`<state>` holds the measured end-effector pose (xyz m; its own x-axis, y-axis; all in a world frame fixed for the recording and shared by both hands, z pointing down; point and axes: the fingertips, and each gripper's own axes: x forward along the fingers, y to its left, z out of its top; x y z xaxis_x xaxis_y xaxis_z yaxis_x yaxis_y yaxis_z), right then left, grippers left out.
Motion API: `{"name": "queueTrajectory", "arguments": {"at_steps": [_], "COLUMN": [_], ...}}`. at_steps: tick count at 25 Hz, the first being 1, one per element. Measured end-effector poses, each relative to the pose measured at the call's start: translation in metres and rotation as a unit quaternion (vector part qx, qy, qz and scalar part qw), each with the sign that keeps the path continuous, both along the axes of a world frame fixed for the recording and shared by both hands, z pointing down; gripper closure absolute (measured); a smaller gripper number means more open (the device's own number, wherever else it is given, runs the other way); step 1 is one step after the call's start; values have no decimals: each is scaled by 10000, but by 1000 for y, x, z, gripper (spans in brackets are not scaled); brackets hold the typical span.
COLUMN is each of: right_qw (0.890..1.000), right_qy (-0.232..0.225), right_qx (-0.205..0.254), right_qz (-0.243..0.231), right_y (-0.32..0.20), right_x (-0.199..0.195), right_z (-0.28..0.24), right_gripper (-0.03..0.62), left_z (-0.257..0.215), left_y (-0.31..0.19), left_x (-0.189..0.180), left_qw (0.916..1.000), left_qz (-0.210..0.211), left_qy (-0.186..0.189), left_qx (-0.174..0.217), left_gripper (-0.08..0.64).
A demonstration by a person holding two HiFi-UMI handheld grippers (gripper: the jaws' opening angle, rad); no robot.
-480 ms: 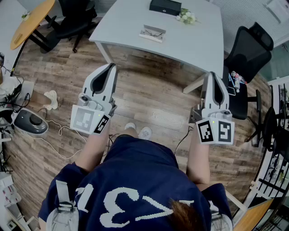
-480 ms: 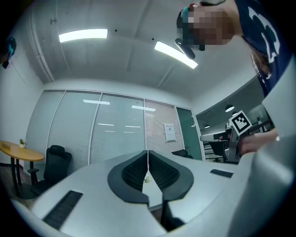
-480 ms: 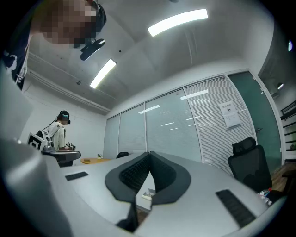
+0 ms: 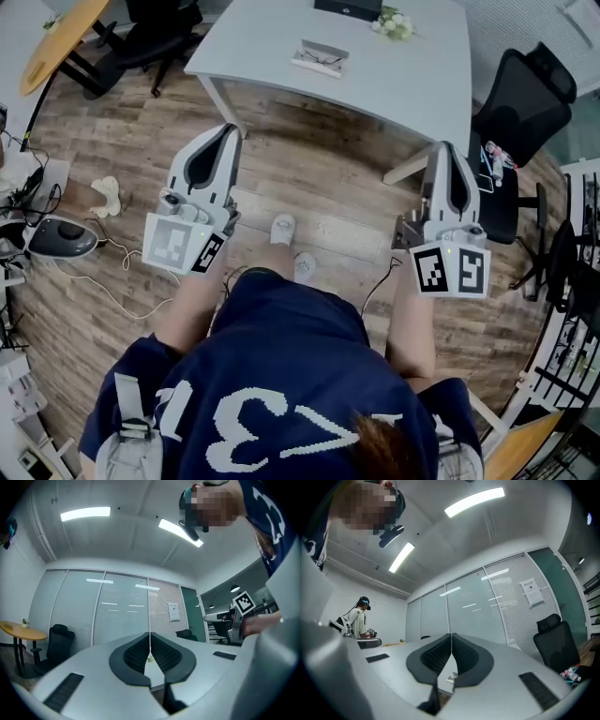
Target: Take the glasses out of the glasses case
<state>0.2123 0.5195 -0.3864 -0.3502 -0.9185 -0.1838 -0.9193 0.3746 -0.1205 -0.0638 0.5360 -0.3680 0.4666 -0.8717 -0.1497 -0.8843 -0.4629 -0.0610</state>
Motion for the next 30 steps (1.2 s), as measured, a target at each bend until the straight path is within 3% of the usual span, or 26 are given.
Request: {"name": "queueTrajectory", "arguments": {"at_steps": [8,23,30], "right_qw": [9999,9997,9996], "right_qy": [11,93,90], "right_qx": [-110,155,-137], "right_qz": [-35,161,229], "right_y": [-54,-234,-305], "right_x": [-7,-40,-16], "right_z": [7,-26,-7], "right_gripper": [566,566,566], "left_z": [4,-18,4], "left_y": [-59,-265,-339], "left_x": [0,-25,-9], "left_qw": [9999,9984,9984], "left_qz": [139,533,527], "left_qy": [94,111,109], "left_qx": [0,173,-151], "left_gripper": [540,540,540]}}
